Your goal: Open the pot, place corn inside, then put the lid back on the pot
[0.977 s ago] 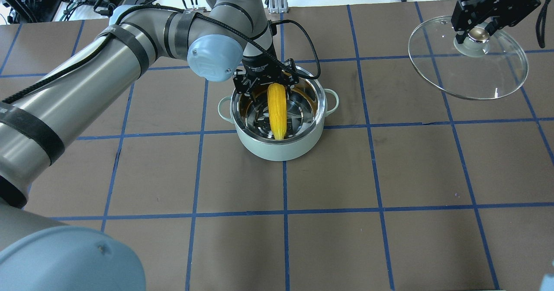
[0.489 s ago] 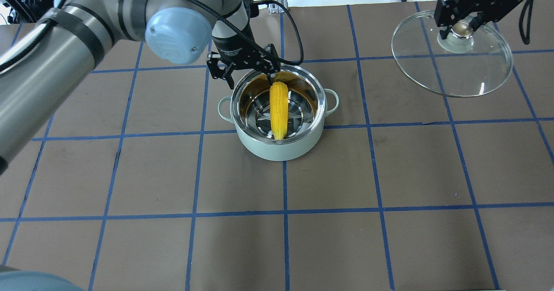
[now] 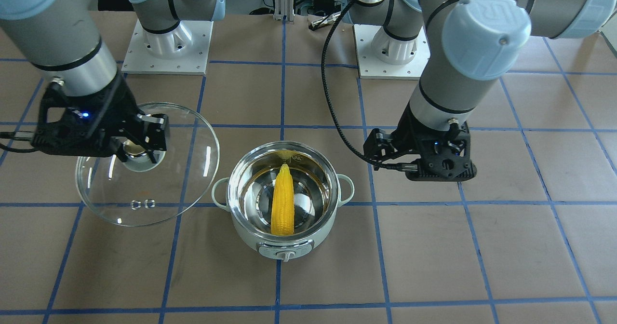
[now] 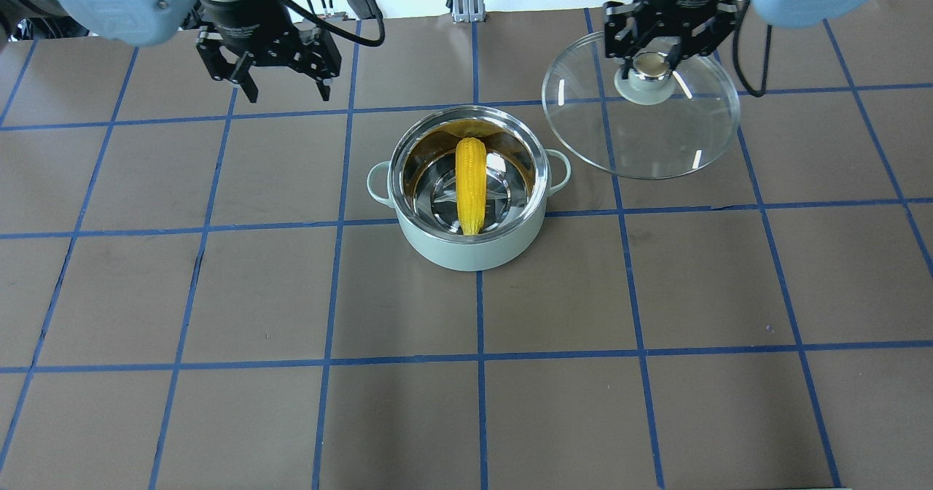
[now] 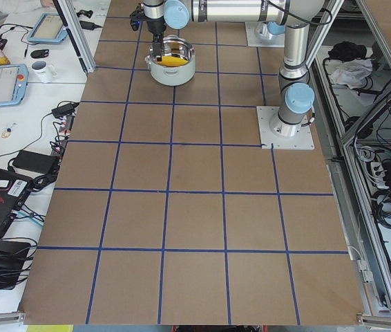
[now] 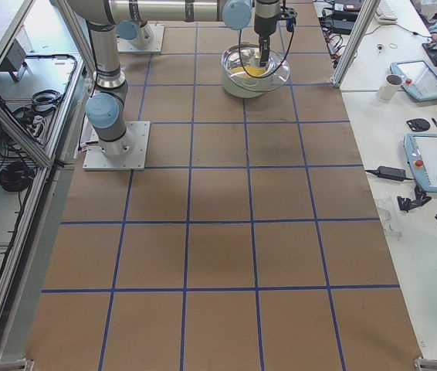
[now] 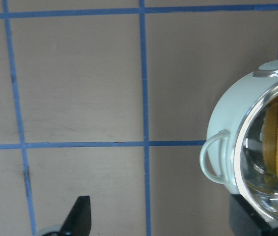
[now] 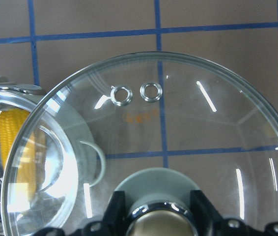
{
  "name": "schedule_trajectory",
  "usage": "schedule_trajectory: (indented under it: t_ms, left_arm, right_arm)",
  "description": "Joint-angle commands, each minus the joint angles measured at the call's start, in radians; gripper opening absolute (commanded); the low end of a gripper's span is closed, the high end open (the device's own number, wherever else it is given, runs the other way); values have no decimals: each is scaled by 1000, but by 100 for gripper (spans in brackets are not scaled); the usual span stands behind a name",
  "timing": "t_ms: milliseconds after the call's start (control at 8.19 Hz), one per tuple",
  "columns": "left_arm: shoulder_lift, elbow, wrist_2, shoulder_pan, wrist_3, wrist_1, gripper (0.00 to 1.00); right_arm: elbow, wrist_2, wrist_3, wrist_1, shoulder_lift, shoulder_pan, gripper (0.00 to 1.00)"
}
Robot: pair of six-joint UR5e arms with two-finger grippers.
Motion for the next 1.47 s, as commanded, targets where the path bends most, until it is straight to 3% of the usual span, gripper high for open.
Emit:
schedule_trajectory:
  t_ms: [0, 489, 1344]
  left_arm:
    - [76, 5, 70, 63, 72, -49, 100]
    - [88, 4, 64, 55, 46, -51, 100]
    - [99, -6, 60, 47, -18, -51, 100]
  right_arm:
    - [-6, -20, 250, -91, 64, 201, 20]
    - [-8, -40, 475, -222, 187, 373, 20]
    - [8, -59, 484, -250, 232, 377, 20]
